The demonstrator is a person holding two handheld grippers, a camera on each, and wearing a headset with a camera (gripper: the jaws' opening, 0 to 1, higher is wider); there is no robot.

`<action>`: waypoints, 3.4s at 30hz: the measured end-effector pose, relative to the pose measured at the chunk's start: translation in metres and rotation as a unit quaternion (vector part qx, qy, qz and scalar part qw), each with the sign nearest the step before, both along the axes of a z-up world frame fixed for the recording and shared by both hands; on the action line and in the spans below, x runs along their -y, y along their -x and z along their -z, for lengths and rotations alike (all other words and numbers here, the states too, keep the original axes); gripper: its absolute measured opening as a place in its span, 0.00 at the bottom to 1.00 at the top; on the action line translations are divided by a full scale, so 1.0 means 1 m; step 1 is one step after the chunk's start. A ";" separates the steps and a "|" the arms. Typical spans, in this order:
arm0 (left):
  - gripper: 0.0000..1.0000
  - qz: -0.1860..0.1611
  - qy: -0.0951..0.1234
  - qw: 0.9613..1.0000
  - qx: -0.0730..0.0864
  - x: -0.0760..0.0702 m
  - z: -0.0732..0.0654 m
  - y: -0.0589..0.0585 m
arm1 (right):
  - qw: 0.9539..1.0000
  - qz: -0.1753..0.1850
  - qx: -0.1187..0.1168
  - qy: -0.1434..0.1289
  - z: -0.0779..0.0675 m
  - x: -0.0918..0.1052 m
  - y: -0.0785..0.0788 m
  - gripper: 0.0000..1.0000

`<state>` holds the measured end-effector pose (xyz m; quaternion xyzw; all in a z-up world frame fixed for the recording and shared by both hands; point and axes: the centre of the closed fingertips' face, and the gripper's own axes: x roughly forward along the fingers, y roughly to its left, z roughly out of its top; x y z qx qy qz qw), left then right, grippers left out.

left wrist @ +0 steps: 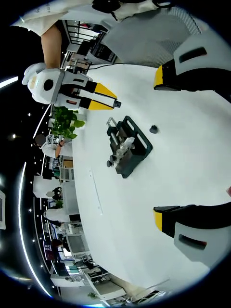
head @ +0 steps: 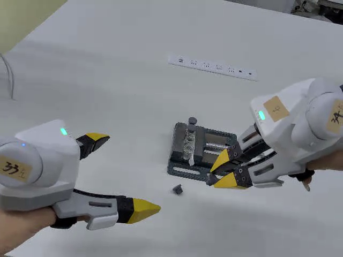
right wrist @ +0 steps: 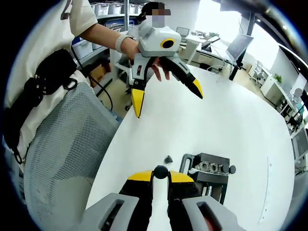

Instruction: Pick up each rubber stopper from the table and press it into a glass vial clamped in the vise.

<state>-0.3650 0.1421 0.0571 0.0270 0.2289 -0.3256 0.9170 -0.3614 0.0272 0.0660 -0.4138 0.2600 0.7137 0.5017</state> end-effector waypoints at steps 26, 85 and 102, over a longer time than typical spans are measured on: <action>0.99 -0.002 0.001 1.000 -0.002 -0.007 0.001 0.001 | 0.989 -0.082 0.088 0.080 0.003 -0.020 -0.084 0.06; 0.98 -0.015 0.016 1.000 -0.021 -0.012 0.016 0.000 | 0.967 -0.179 0.095 0.155 0.038 -0.036 -0.094 0.04; 0.98 -0.017 0.017 1.000 -0.021 -0.012 0.017 -0.001 | 0.976 -0.093 0.072 0.185 0.039 -0.038 -0.096 0.03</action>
